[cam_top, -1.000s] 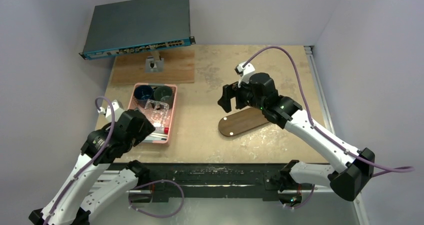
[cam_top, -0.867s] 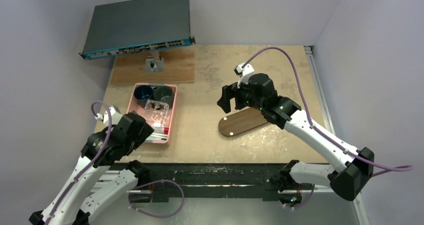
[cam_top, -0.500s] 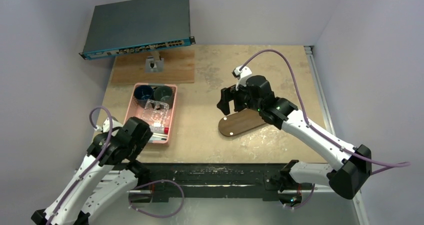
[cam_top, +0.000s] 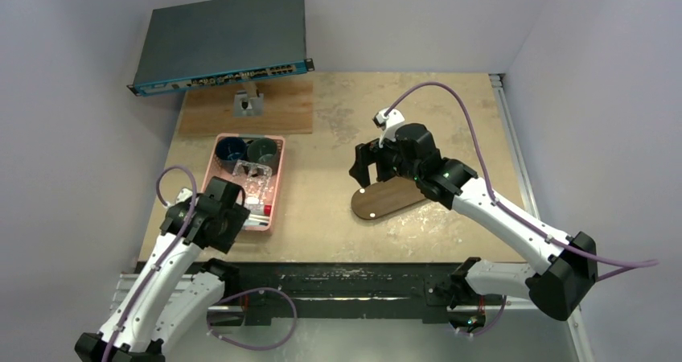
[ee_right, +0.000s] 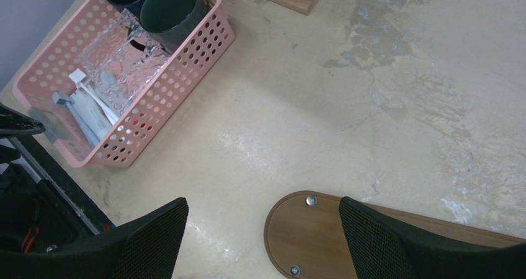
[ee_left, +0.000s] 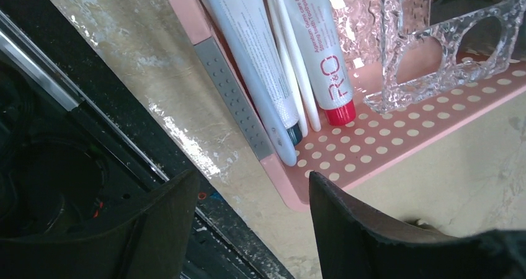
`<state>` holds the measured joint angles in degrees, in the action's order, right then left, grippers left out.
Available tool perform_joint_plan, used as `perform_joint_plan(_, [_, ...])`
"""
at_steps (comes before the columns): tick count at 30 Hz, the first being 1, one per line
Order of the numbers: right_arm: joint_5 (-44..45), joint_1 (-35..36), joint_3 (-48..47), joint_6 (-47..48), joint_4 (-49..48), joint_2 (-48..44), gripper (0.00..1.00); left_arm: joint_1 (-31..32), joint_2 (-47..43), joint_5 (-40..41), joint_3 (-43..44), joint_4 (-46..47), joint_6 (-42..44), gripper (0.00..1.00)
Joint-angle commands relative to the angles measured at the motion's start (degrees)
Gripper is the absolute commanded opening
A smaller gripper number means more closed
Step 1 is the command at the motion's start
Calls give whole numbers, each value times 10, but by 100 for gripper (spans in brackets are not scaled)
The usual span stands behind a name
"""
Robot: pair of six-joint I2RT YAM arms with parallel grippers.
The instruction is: Prepare toiletry sets of a toothbrush and toothpaste on the tray
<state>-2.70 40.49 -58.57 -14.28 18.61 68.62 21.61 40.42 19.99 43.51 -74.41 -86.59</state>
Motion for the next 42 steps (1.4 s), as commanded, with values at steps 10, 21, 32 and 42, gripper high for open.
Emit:
perform_joint_plan(10, [-28,4,19,-2,-28,0,92,-68,68,-45,-24,98,98,63])
perform_joint_plan(21, [-34,8,19,-6,-31,11,91,-116,77,-66,-60,124,143,43])
perform_joint_plan(32, [-30,11,17,-9,-24,10,90,-125,93,-88,-73,147,170,8])
perform_joint_plan(42, [-22,12,6,-8,-7,8,89,-125,84,-126,-65,184,269,0])
